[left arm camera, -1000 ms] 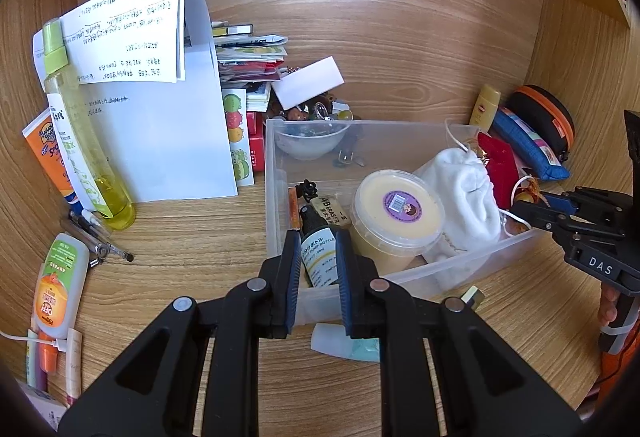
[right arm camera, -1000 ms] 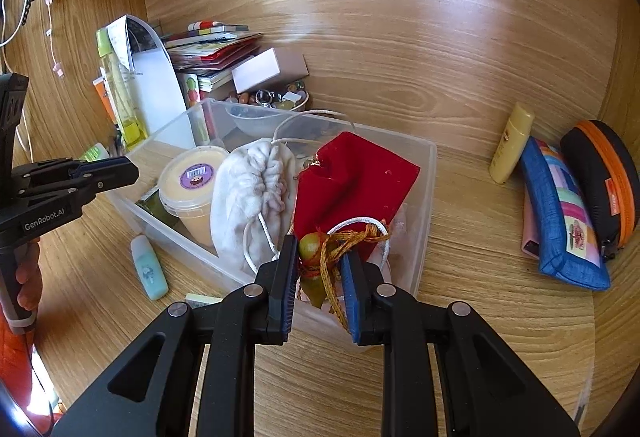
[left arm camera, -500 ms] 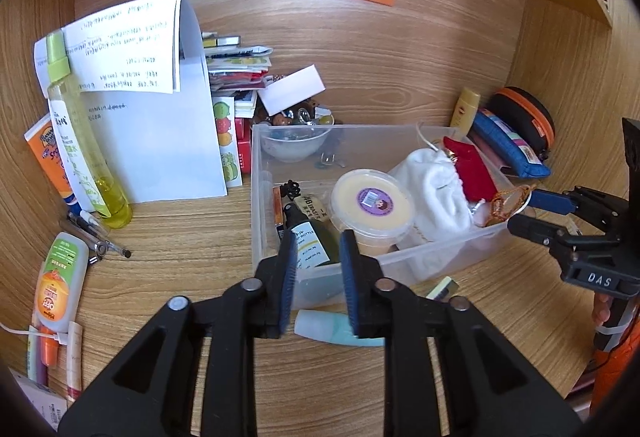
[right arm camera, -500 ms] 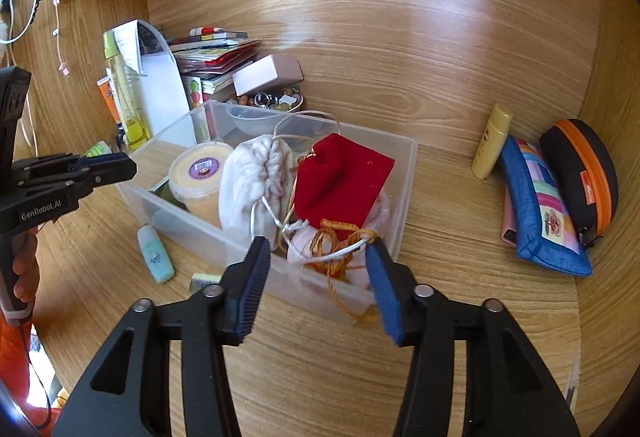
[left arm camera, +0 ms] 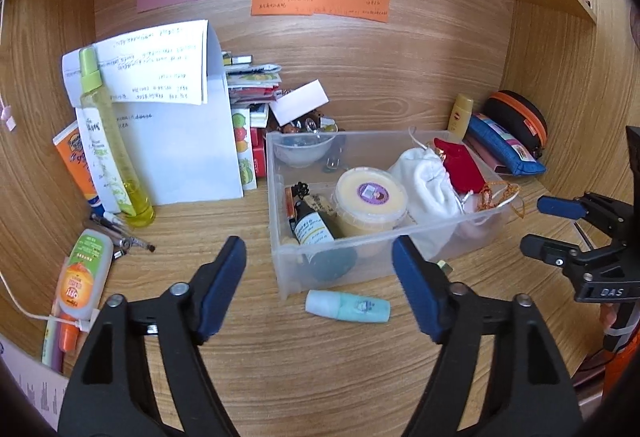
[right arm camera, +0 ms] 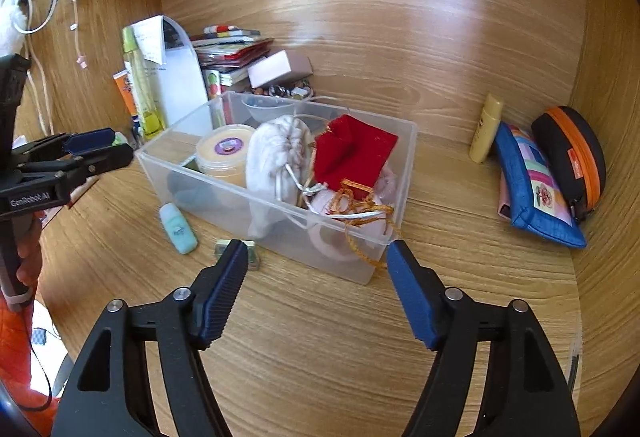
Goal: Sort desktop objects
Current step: 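Withdraw both tools from the bin toward the blue bottle and domino tile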
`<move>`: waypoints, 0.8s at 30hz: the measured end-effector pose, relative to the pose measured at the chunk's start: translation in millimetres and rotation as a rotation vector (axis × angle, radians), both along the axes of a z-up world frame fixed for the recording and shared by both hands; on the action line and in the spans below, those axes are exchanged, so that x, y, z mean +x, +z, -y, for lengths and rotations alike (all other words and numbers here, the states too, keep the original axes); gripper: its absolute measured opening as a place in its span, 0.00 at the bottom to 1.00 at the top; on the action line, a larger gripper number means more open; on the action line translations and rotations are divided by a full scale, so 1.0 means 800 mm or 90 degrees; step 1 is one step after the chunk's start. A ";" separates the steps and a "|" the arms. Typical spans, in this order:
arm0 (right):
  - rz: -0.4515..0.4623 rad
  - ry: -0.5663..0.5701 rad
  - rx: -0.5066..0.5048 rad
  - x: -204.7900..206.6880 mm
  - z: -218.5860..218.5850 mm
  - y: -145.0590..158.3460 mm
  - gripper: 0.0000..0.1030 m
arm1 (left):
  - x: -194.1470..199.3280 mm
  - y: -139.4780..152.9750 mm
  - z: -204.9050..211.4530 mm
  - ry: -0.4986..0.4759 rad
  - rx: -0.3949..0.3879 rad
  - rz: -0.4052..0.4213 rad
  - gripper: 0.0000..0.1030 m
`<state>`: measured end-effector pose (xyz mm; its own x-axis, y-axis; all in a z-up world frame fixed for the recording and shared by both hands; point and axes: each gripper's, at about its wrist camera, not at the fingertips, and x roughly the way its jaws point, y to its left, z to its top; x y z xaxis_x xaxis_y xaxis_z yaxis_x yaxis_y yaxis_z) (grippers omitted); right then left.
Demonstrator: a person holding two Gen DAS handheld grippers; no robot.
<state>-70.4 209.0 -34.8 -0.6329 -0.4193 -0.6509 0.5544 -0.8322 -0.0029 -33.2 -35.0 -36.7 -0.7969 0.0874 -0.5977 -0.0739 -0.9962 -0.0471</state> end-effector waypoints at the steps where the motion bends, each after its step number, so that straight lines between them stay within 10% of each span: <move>1: -0.004 0.004 -0.001 0.005 0.002 0.001 0.75 | 0.001 -0.003 0.001 -0.001 0.000 0.006 0.75; 24: 0.100 0.056 0.020 0.010 0.042 -0.059 0.78 | -0.024 -0.095 -0.006 -0.022 0.003 0.182 0.89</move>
